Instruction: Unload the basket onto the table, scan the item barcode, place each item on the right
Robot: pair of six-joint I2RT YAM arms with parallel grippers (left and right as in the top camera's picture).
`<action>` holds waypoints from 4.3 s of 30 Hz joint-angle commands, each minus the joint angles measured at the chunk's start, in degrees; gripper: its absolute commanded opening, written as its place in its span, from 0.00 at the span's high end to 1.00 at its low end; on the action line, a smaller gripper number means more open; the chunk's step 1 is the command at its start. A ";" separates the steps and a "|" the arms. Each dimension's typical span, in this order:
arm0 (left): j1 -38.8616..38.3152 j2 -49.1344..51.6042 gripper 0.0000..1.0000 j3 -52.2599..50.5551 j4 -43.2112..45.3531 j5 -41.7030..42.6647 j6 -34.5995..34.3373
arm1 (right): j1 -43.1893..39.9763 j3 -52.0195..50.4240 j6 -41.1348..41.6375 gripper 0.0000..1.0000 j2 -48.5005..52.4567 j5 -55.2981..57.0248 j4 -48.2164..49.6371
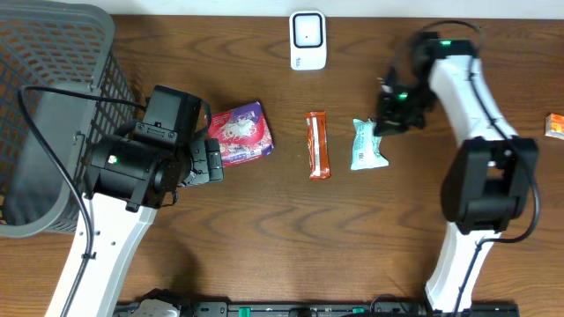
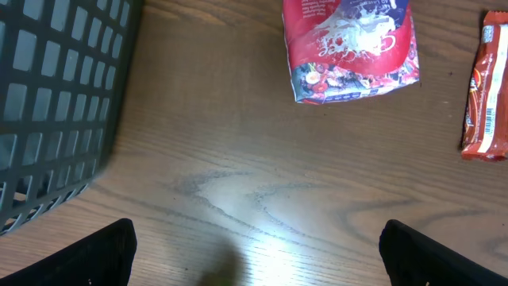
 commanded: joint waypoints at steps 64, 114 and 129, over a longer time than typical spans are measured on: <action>0.31 0.07 0.02 -0.24 -0.26 -0.17 0.11 | -2.23 -18.60 -3.93 0.95 -0.17 -39.34 20.26; 0.31 0.07 0.02 -0.24 -0.26 -0.15 0.11 | 8.07 -0.46 7.17 0.36 -1.46 1.95 0.42; 0.31 0.07 0.02 -0.24 -0.26 -0.17 0.11 | -1.84 -28.68 0.57 0.36 -1.46 -31.15 27.61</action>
